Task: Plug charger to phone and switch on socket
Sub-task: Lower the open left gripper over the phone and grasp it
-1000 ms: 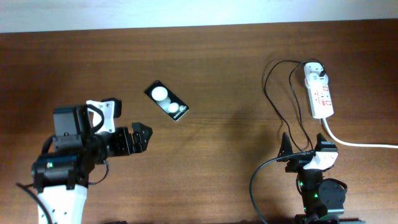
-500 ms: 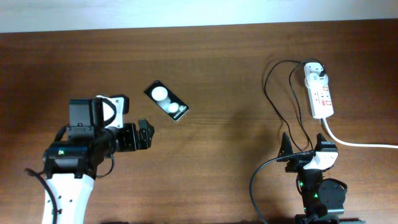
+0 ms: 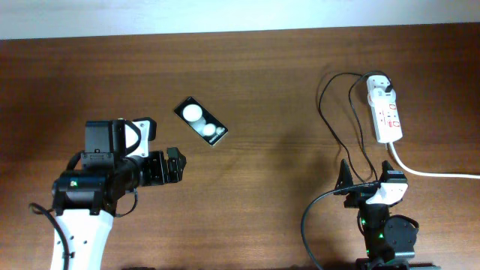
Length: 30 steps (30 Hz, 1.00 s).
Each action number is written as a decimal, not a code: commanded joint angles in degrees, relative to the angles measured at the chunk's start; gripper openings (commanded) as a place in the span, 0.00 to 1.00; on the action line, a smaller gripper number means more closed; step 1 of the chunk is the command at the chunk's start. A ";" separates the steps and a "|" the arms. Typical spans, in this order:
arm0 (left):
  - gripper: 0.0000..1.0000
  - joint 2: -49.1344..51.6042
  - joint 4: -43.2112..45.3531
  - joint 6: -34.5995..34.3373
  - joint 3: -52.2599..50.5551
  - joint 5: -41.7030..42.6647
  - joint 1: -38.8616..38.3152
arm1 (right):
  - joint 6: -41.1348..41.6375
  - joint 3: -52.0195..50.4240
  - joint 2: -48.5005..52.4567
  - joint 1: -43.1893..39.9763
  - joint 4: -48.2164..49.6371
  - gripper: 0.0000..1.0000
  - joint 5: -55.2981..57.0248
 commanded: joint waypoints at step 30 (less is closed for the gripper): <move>0.99 2.62 0.04 -2.45 1.18 -1.77 -3.39 | 0.17 -0.52 -0.39 -0.48 -0.07 0.99 0.50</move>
